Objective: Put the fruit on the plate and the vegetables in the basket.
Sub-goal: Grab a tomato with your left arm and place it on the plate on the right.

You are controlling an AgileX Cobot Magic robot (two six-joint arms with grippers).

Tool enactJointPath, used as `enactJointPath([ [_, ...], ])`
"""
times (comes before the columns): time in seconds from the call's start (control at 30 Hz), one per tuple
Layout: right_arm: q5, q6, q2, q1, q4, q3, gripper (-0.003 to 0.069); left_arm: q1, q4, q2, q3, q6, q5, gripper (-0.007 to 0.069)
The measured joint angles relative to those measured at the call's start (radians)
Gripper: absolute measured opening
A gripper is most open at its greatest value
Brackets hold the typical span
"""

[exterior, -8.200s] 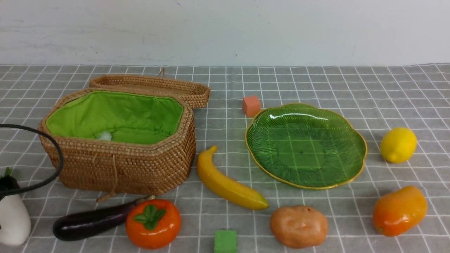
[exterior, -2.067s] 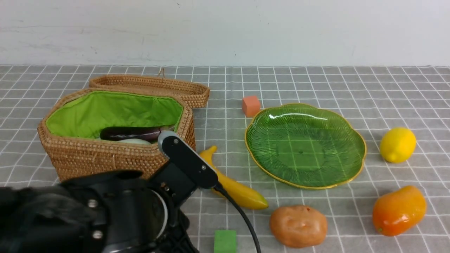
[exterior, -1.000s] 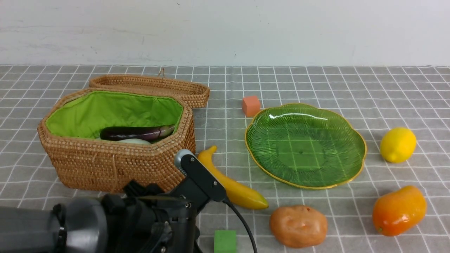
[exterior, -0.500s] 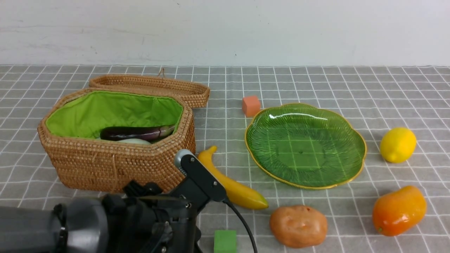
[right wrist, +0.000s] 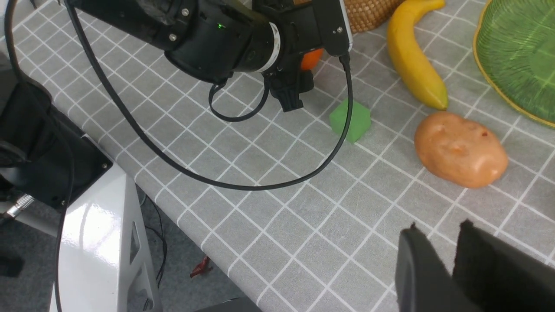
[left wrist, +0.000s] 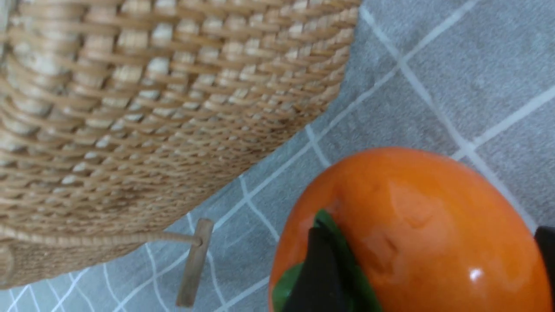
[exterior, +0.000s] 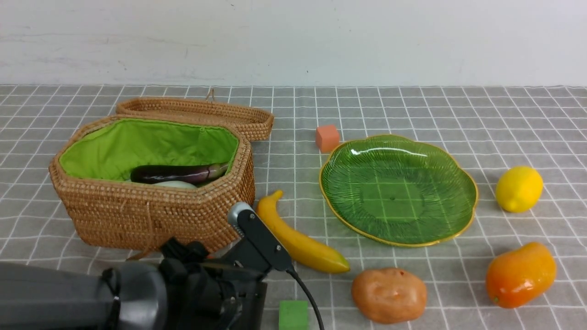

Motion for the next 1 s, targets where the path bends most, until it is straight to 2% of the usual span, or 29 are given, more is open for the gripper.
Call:
enactJointPath([
  [0.07,0.0,0.0,0.0,0.0,0.0,0.0,0.0141,0.001,0.0,0.0,0.0,-0.007,0.009,0.0494],
  [0.37,-0.001,0.0,0.0,0.0,0.0,0.0,0.014,-0.018,-0.035,-0.01,-0.002,-0.026,0.046,0.0494],
  [0.47,-0.001,0.03,0.0,0.0,-0.025,-0.023,0.014,-0.096,-0.121,-0.077,-0.033,-0.002,0.081,0.0494],
  [0.57,-0.003,0.057,0.0,0.0,-0.07,-0.045,0.014,-0.133,-0.176,-0.12,-0.083,0.032,0.093,0.0494],
  [0.67,-0.006,0.112,0.0,0.0,-0.159,-0.06,0.014,-0.137,-0.301,-0.151,-0.244,0.166,0.039,0.0494],
  [0.7,-0.006,0.118,0.0,0.0,-0.162,-0.061,0.014,-0.137,-0.309,-0.15,-0.254,0.175,0.032,0.0494],
  [0.83,-0.006,0.148,0.0,0.0,-0.215,-0.061,0.014,-0.043,-0.505,-0.047,-0.498,0.411,-0.112,0.0494],
  [0.87,-0.008,0.149,0.0,0.0,-0.229,-0.061,0.014,-0.014,-0.579,0.006,-0.594,0.495,-0.13,0.0494],
  [0.9,-0.008,0.149,0.0,0.0,-0.234,-0.061,0.014,-0.006,-0.589,0.025,-0.608,0.507,-0.13,0.0494],
  [1.0,-0.017,0.171,0.0,0.0,-0.282,-0.061,0.014,0.052,-0.754,0.191,-0.827,0.693,-0.133,0.0494],
])
